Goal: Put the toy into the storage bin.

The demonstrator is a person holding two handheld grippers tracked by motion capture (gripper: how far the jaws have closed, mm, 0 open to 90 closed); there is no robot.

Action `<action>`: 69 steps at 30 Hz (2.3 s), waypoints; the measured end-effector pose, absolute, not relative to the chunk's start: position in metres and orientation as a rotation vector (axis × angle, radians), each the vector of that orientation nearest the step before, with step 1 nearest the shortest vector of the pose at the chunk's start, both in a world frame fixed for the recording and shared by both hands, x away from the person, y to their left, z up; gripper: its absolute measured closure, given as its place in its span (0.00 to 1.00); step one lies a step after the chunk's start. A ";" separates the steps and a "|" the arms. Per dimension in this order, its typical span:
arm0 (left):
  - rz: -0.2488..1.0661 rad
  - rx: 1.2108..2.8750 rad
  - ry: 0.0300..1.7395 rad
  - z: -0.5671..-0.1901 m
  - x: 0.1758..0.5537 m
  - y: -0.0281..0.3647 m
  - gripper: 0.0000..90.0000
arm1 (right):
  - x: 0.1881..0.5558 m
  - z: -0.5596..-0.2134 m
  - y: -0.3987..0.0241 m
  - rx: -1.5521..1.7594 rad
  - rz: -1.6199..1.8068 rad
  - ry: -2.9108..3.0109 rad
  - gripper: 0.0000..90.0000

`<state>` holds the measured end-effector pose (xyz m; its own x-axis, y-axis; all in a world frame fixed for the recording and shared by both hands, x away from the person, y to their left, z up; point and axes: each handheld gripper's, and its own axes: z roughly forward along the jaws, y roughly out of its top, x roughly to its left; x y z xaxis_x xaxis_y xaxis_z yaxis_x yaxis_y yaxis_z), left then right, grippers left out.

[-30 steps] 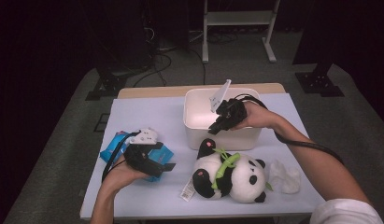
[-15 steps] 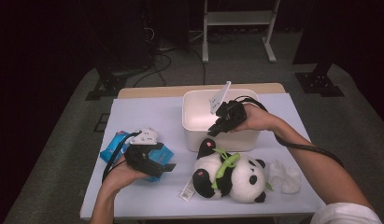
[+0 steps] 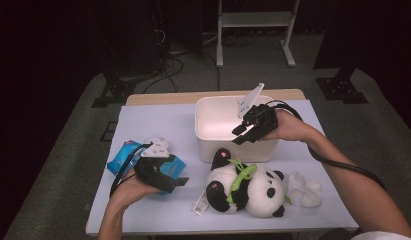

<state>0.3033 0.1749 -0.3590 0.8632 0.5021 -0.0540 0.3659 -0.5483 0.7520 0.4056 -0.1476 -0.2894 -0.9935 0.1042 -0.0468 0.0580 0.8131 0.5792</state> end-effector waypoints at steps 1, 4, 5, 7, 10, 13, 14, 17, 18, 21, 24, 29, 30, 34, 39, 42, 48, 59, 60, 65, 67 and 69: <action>0.214 2.213 0.625 -0.359 0.303 0.175 0.11 | 0.403 -0.286 -0.151 0.128 0.936 2.907 0.66; 0.216 2.209 0.634 -0.359 0.301 0.175 0.11 | 0.395 -0.278 -0.158 0.152 0.954 2.902 0.60; 0.216 2.208 0.635 -0.359 0.301 0.175 0.11 | 0.392 -0.276 -0.161 0.147 0.953 2.900 0.57; 0.213 2.204 0.633 -0.359 0.301 0.176 0.11 | 0.386 -0.273 -0.163 0.157 0.967 2.910 0.52; 0.217 2.203 0.647 -0.360 0.301 0.178 0.11 | 0.377 -0.274 -0.165 0.159 0.974 2.925 0.46; 0.218 2.199 0.657 -0.361 0.301 0.179 0.11 | 0.369 -0.278 -0.166 0.167 0.962 2.956 0.41; 0.220 2.201 0.656 -0.360 0.301 0.180 0.11 | 0.366 -0.280 -0.166 0.157 0.963 2.961 0.39; 0.223 2.198 0.657 -0.360 0.300 0.180 0.11 | 0.360 -0.285 -0.165 0.148 0.943 2.984 0.35; 0.221 2.195 0.658 -0.360 0.300 0.180 0.11 | 0.358 -0.287 -0.166 0.145 0.939 2.991 0.34; 0.218 2.193 0.664 -0.361 0.300 0.181 0.11 | 0.351 -0.292 -0.166 0.151 0.931 3.006 0.31; 0.217 2.196 0.665 -0.361 0.300 0.181 0.11 | 0.346 -0.298 -0.167 0.141 0.942 3.017 0.26; 0.215 2.197 0.662 -0.361 0.301 0.180 0.11 | 0.340 -0.309 -0.168 0.144 0.906 3.021 0.24; 0.215 2.196 0.662 -0.362 0.301 0.180 0.11 | 0.339 -0.311 -0.168 0.147 0.908 3.022 0.24; 0.217 2.192 0.669 -0.362 0.300 0.181 0.11 | 0.338 -0.318 -0.168 0.146 0.885 3.025 0.24; 0.220 2.195 0.667 -0.361 0.301 0.183 0.11 | 0.338 -0.324 -0.169 0.135 0.875 3.020 0.36; 0.214 2.193 0.672 -0.362 0.301 0.183 0.11 | 0.338 -0.326 -0.170 0.134 0.874 3.019 0.45; 0.211 2.192 0.672 -0.363 0.301 0.183 0.11 | 0.336 -0.327 -0.172 0.118 0.898 3.023 0.63; 0.218 2.190 0.675 -0.362 0.300 0.183 0.11 | 0.331 -0.325 -0.177 0.077 0.939 3.013 0.83; 0.218 2.190 0.675 -0.362 0.300 0.183 0.11 | 0.331 -0.325 -0.177 0.077 0.939 3.013 0.83; 0.220 2.191 0.675 -0.361 0.300 0.183 0.11 | 0.326 -0.319 -0.173 0.045 0.900 2.980 0.85; 0.221 2.192 0.675 -0.361 0.300 0.183 0.11 | 0.326 -0.318 -0.173 0.035 0.905 2.972 0.85; 0.221 2.190 0.677 -0.362 0.300 0.183 0.11 | 0.323 -0.315 -0.173 0.023 0.927 2.967 0.86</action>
